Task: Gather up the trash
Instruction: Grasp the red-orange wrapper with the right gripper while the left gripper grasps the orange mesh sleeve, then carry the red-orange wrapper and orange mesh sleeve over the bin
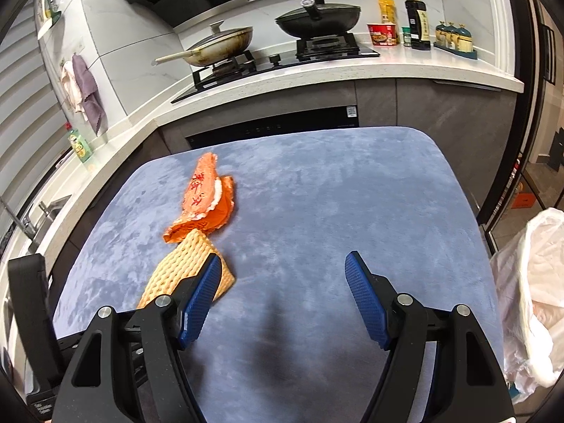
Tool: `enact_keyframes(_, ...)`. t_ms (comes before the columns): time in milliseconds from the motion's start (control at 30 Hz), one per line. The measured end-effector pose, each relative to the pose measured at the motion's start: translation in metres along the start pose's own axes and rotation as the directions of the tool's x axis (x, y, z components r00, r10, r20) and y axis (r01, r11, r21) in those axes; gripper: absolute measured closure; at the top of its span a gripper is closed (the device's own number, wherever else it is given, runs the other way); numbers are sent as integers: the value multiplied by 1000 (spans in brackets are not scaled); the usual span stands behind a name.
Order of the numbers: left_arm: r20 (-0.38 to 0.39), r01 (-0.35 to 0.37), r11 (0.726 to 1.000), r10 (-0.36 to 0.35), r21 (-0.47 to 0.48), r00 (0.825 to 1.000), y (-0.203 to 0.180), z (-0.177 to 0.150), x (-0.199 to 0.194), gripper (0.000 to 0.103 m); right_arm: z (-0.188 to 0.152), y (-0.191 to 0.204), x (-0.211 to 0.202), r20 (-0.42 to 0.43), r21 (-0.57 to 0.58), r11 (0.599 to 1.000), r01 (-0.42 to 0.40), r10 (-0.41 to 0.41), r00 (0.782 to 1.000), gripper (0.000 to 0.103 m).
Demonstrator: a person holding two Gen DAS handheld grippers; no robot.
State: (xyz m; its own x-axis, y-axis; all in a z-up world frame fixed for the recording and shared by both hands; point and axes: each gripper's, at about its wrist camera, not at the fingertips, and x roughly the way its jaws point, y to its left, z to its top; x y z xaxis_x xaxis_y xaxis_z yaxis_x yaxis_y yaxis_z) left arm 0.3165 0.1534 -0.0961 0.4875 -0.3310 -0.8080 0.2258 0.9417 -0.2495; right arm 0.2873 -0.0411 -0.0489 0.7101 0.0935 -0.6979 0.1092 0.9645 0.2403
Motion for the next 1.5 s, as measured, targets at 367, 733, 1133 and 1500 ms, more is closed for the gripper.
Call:
enact_keyframes(367,29,-56,992,59,-112,998,44,-3,-30,80,9,42,29,-30,-59,996,-63,61,998,33)
enact_keyframes(733,23,-83,976,90,-200,996,79,-9,-34,80,24,79,90,-93,-35,992,-120,117,989,33)
enact_keyframes(1133,19,-74,974,80,-212,997,83,-13,-34,80,22,94,121,-150,-53,989,-135,126,981,91)
enact_keyframes(1500,54,-47,984,57,-173,997,52,-16,-59,80,9,69,52,-77,-47,988,-145,141,987,95)
